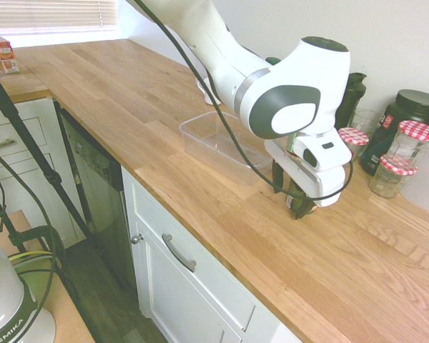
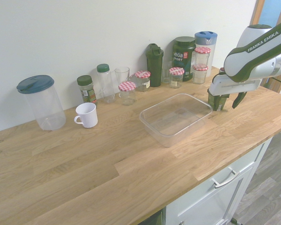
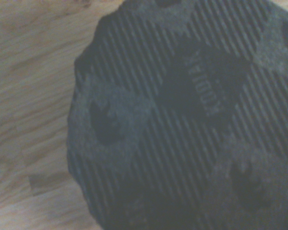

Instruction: Put the cereal into the container

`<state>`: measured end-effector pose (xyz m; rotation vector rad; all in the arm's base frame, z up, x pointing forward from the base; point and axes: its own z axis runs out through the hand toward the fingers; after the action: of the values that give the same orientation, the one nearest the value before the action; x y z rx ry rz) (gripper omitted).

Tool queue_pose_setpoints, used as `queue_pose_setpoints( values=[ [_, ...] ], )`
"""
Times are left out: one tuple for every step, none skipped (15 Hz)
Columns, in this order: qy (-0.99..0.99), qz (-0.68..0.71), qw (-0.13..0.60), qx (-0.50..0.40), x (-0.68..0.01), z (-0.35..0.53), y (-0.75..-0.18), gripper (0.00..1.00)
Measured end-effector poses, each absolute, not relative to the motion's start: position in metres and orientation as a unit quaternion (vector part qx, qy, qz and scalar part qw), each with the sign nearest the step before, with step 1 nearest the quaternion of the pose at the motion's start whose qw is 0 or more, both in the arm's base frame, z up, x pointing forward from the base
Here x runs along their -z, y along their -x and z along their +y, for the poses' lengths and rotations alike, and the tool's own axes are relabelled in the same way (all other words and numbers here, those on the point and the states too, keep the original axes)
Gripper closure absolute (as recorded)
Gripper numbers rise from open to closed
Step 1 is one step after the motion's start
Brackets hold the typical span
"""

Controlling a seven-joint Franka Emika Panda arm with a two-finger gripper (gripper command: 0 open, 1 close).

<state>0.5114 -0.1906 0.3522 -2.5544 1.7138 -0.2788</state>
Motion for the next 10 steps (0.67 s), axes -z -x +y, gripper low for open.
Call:
queue_pose_setpoints(
  values=[
    [0.825,0.557,0.027,0.092,-0.353,-0.193,-0.516,0.0],
    [0.824,0.558,0.027,0.094,-0.352,-0.194,-0.521,0.0],
    [0.823,0.56,0.029,0.095,-0.352,-0.194,-0.525,0.0],
    [0.822,0.561,0.03,0.095,-0.35,-0.193,-0.531,0.0],
    [0.822,0.561,0.031,0.096,-0.35,-0.191,-0.536,0.0],
    [0.821,0.561,0.032,0.097,-0.349,-0.19,-0.54,0.0],
    [0.82,0.562,0.032,0.1,-0.349,-0.19,-0.544,0.0],
    [0.819,0.563,0.031,0.101,-0.348,-0.192,-0.548,0.0],
    [0.818,0.565,0.031,0.101,-0.347,-0.193,-0.551,0.0],
    [0.817,0.567,0.031,0.1,-0.344,-0.195,-0.553,1.0]
  ],
)
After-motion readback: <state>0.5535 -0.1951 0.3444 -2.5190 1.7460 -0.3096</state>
